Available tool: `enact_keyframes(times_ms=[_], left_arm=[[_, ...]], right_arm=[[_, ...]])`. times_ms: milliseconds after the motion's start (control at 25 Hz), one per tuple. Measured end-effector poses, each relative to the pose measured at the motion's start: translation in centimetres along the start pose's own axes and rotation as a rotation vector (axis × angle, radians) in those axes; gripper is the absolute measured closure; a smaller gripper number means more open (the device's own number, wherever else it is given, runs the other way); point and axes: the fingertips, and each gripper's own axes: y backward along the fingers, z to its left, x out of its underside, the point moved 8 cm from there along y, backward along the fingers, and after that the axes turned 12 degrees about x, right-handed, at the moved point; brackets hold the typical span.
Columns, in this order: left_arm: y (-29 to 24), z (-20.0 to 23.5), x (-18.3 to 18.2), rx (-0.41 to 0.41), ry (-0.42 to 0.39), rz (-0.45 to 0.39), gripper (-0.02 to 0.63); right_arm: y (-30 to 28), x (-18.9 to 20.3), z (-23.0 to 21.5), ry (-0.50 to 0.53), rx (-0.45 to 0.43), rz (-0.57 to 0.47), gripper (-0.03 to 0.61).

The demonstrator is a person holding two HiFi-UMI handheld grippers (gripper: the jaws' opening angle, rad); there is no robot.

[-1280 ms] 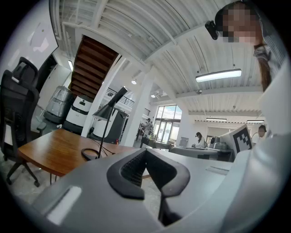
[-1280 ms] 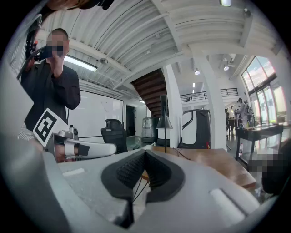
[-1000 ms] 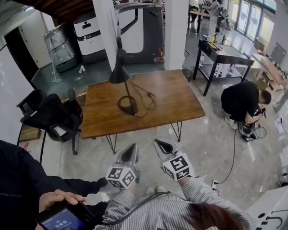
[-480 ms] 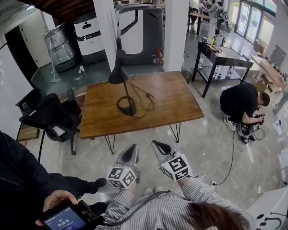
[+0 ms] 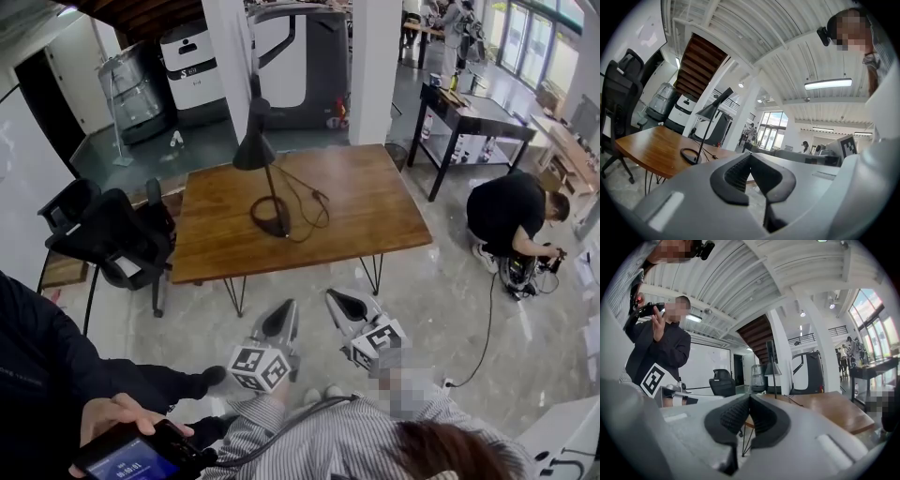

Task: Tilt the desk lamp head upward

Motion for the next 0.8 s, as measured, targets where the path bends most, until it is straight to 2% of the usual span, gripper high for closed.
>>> enact_keyframes(times_ms=[280, 600, 800], left_arm=[[0.3, 0.5, -0.2, -0.009, 0.008, -0.015, 0.609], [-0.2, 0.6, 0.5, -0.001, 0.025, 0.023, 0.609], [-0.6, 0.4, 0.6, -0.013, 0.030, 0.020, 0.609]], right_arm=[[0.0, 0.8, 0.0, -0.009, -0.018, 0.022, 0.578], [0.1, 1.3, -0.8, -0.011, -0.014, 0.051, 0.578], [0.5, 1.6, -1.7, -0.016, -0.016, 0.071, 0.578]])
